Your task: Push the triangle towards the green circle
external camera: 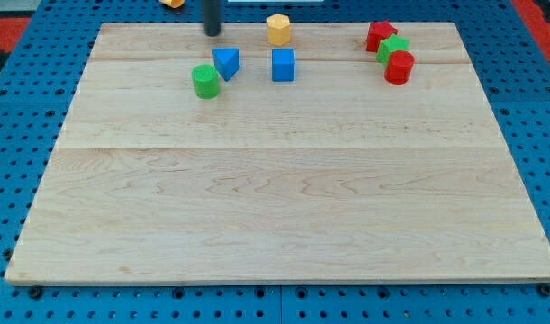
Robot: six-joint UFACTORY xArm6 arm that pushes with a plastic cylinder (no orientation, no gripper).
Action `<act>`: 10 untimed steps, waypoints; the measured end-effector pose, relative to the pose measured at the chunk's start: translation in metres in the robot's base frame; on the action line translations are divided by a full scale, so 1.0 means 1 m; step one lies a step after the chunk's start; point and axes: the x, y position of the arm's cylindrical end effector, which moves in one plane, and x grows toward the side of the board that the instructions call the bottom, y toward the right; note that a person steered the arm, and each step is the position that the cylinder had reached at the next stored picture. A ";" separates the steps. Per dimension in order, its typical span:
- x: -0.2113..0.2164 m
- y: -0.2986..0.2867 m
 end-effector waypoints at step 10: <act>0.083 -0.014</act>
